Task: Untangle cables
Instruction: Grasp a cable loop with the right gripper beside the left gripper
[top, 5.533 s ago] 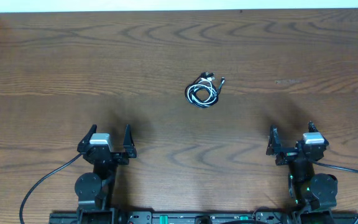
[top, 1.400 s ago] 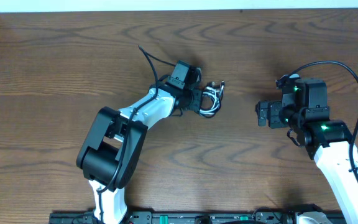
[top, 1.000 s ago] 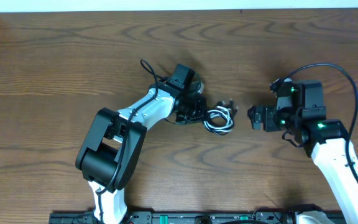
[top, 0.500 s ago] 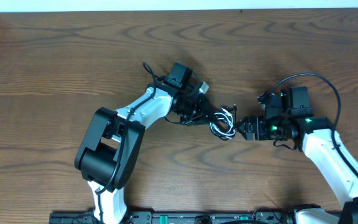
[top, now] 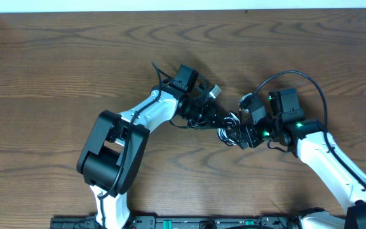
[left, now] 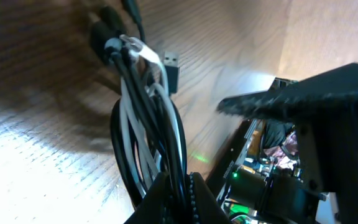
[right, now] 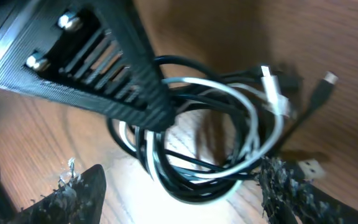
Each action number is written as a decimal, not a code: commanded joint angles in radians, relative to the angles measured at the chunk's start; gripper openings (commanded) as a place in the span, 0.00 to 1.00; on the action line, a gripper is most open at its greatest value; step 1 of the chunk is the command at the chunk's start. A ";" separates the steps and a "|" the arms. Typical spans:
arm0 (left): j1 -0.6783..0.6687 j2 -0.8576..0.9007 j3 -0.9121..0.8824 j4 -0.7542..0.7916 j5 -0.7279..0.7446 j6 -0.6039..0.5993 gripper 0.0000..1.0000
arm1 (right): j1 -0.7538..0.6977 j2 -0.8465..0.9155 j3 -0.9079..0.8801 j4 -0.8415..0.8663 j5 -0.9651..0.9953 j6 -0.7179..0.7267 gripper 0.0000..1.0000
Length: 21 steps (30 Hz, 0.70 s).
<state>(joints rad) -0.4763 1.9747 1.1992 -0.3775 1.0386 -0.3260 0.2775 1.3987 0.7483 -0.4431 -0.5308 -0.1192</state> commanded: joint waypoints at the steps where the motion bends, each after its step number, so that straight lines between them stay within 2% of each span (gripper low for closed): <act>1: 0.000 -0.055 -0.004 0.006 0.031 0.049 0.07 | 0.037 0.002 -0.008 0.004 -0.019 -0.036 0.72; 11: 0.000 -0.068 -0.004 0.015 0.055 0.048 0.07 | 0.094 0.010 -0.026 0.008 0.061 -0.036 0.66; 14: -0.001 -0.068 -0.004 0.015 0.055 0.048 0.07 | 0.094 0.017 -0.026 0.024 0.073 -0.036 0.55; 16: -0.001 -0.068 -0.004 0.015 0.055 0.048 0.08 | 0.094 0.024 -0.026 0.042 0.073 -0.036 0.43; 21: -0.001 -0.068 -0.004 0.015 0.080 0.048 0.07 | 0.095 0.061 -0.026 0.051 0.072 -0.036 0.44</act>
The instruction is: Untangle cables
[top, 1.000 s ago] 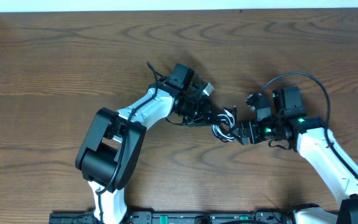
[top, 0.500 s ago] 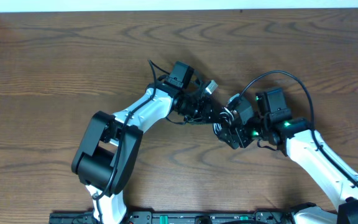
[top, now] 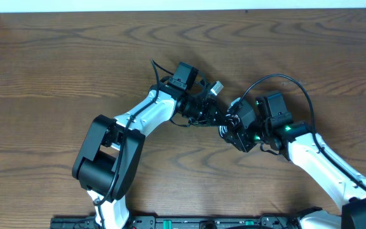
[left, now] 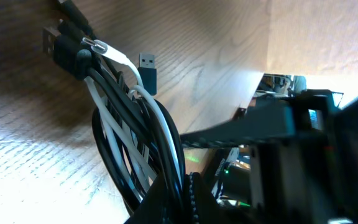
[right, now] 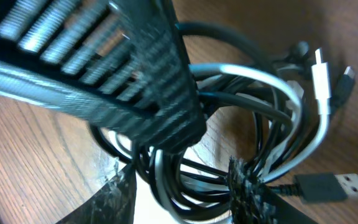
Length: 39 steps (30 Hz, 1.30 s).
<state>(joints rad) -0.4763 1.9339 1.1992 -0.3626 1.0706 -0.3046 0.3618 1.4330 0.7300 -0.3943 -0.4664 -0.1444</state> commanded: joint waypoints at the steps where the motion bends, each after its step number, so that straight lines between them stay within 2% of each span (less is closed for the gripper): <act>1: -0.001 -0.027 -0.004 0.000 0.048 0.027 0.07 | 0.011 0.036 -0.008 0.002 0.008 -0.011 0.44; 6: -0.001 -0.027 -0.004 0.000 0.047 0.027 0.08 | 0.014 0.095 -0.008 0.032 -0.020 -0.011 0.42; 15: -0.001 -0.027 -0.004 -0.005 0.046 0.027 0.07 | 0.012 0.111 -0.007 0.130 -0.026 0.016 0.01; 18: 0.003 -0.026 -0.004 -0.035 0.003 0.040 0.08 | 0.003 0.110 -0.007 0.129 -0.017 0.020 0.01; 23: 0.048 -0.027 -0.004 -0.161 -0.273 0.043 0.07 | -0.029 0.110 -0.007 0.085 0.133 0.124 0.01; 26: 0.103 -0.027 -0.004 -0.222 -0.377 0.051 0.08 | -0.061 0.109 -0.007 0.042 0.210 0.172 0.01; 32: 0.231 -0.027 -0.004 -0.299 -0.383 0.089 0.07 | -0.138 0.098 -0.007 -0.027 0.392 0.313 0.01; 39: 0.308 -0.050 -0.004 -0.404 -0.380 0.190 0.07 | -0.205 0.095 -0.007 -0.048 0.415 0.324 0.01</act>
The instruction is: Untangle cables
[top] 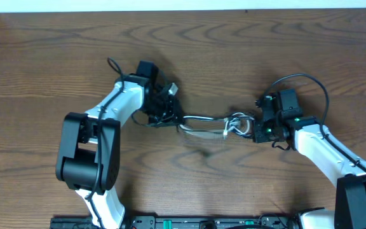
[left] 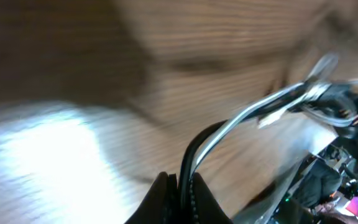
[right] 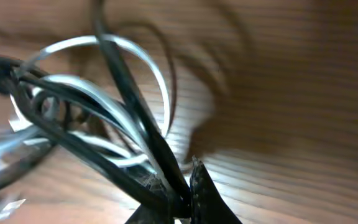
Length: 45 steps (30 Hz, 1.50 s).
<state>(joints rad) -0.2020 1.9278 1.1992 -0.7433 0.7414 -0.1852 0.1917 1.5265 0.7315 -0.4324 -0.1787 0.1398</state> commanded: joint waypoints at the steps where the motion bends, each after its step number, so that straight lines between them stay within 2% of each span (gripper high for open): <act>1: 0.037 -0.051 -0.004 -0.034 -0.050 0.084 0.07 | -0.039 0.001 -0.009 -0.009 0.129 0.045 0.01; 8: 0.045 -0.165 -0.004 -0.042 -0.057 0.121 0.08 | -0.065 -0.018 -0.008 0.017 0.112 0.036 0.01; 12: 0.045 -0.243 -0.004 -0.022 -0.106 0.121 0.07 | -0.065 -0.066 -0.008 0.040 -0.071 -0.107 0.01; 13: 0.045 -0.259 -0.004 -0.021 -0.114 0.121 0.10 | -0.065 -0.083 -0.008 0.045 -0.146 -0.156 0.01; 14: 0.045 -0.272 -0.004 -0.019 -0.119 0.121 0.34 | -0.065 -0.104 -0.008 0.050 -0.235 -0.209 0.01; 16: 0.045 -0.292 -0.004 -0.018 -0.122 0.121 0.69 | -0.065 -0.140 -0.008 0.059 -0.359 -0.268 0.01; 17: 0.045 -0.298 -0.004 -0.018 -0.122 0.121 0.72 | -0.065 -0.161 -0.008 0.064 -0.411 -0.287 0.01; 21: 0.040 -0.301 -0.004 -0.018 -0.120 0.091 0.75 | -0.065 -0.225 -0.008 0.074 -0.451 -0.287 0.01; 26: -0.006 -0.301 -0.004 0.004 -0.040 0.088 0.75 | -0.064 -0.251 -0.008 0.074 -0.542 -0.286 0.01; 30: -0.073 -0.301 -0.004 0.049 0.015 0.134 0.75 | -0.064 -0.251 -0.008 0.074 -0.640 -0.283 0.01; 37: -0.166 -0.301 -0.004 0.124 0.097 0.167 0.74 | -0.065 -0.251 -0.008 0.078 -0.671 -0.282 0.01; 45: -0.224 -0.301 -0.004 0.137 0.096 0.167 0.73 | -0.065 -0.251 -0.008 0.163 -0.731 -0.166 0.01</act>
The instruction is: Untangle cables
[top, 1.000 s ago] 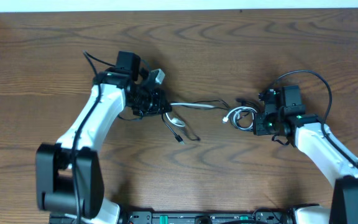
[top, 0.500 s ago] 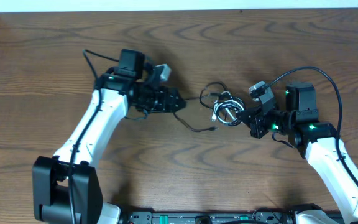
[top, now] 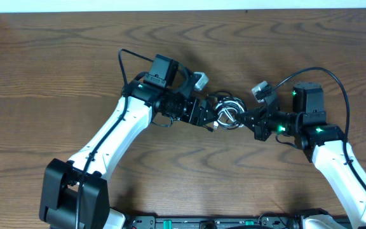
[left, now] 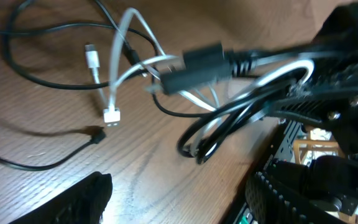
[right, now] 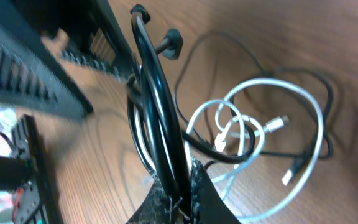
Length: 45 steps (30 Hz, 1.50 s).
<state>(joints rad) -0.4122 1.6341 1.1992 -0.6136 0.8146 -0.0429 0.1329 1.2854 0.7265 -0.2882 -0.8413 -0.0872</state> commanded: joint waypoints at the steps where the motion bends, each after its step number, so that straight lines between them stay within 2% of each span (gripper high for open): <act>1: -0.018 -0.007 -0.004 0.016 0.023 0.024 0.73 | -0.006 -0.010 -0.003 0.032 -0.083 0.080 0.01; 9: -0.049 -0.007 -0.004 0.133 0.023 0.000 0.73 | 0.000 -0.010 -0.003 0.061 -0.184 0.117 0.01; 10: -0.052 -0.007 -0.004 0.142 0.023 0.000 0.70 | 0.000 -0.010 -0.003 0.062 -0.190 0.127 0.01; 11: -0.054 -0.007 -0.004 0.145 0.023 0.000 0.63 | 0.000 -0.010 -0.003 0.064 -0.195 0.133 0.01; 14: -0.055 -0.007 -0.004 0.144 0.018 0.001 0.28 | 0.000 -0.010 -0.003 0.066 -0.204 0.134 0.01; 15: -0.055 -0.007 -0.004 0.140 0.009 0.001 0.09 | -0.001 -0.010 -0.003 0.065 -0.188 0.134 0.14; 16: -0.053 -0.007 -0.004 0.136 0.004 0.001 0.08 | -0.002 -0.010 -0.003 0.064 -0.167 0.134 0.22; 17: -0.050 -0.007 -0.004 0.132 0.004 0.001 0.08 | -0.002 -0.010 -0.003 0.060 -0.118 0.135 0.33; 19: -0.037 -0.010 -0.004 0.129 0.005 0.000 0.07 | -0.002 -0.010 -0.003 0.040 0.034 0.137 0.48; 23: 0.008 -0.044 -0.003 0.130 0.005 -0.034 0.07 | -0.002 -0.010 -0.003 0.011 0.286 0.182 0.55; 27: 0.063 -0.105 -0.003 0.149 0.004 -0.092 0.07 | -0.001 -0.010 -0.003 0.008 0.345 0.184 0.59; 31: 0.097 -0.162 -0.003 0.190 0.005 -0.198 0.07 | 0.000 -0.010 -0.003 0.012 0.276 0.172 0.67; 35: 0.096 -0.192 -0.003 0.215 0.006 -0.287 0.08 | 0.000 -0.010 -0.003 0.015 -0.034 -0.021 0.71; 37: 0.095 -0.192 -0.004 0.211 0.013 -0.312 0.08 | 0.000 -0.010 -0.003 0.022 -0.113 -0.068 0.72; 42: 0.086 -0.192 -0.004 0.187 0.018 -0.318 0.07 | 0.000 -0.010 -0.003 0.112 -0.137 -0.071 0.76; 45: 0.069 -0.192 -0.004 0.185 0.079 -0.318 0.08 | 0.000 -0.010 -0.003 0.176 -0.137 -0.066 0.75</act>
<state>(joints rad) -0.3256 1.4464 1.1988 -0.4274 0.8246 -0.3443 0.1333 1.2854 0.7242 -0.1375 -0.9226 -0.1223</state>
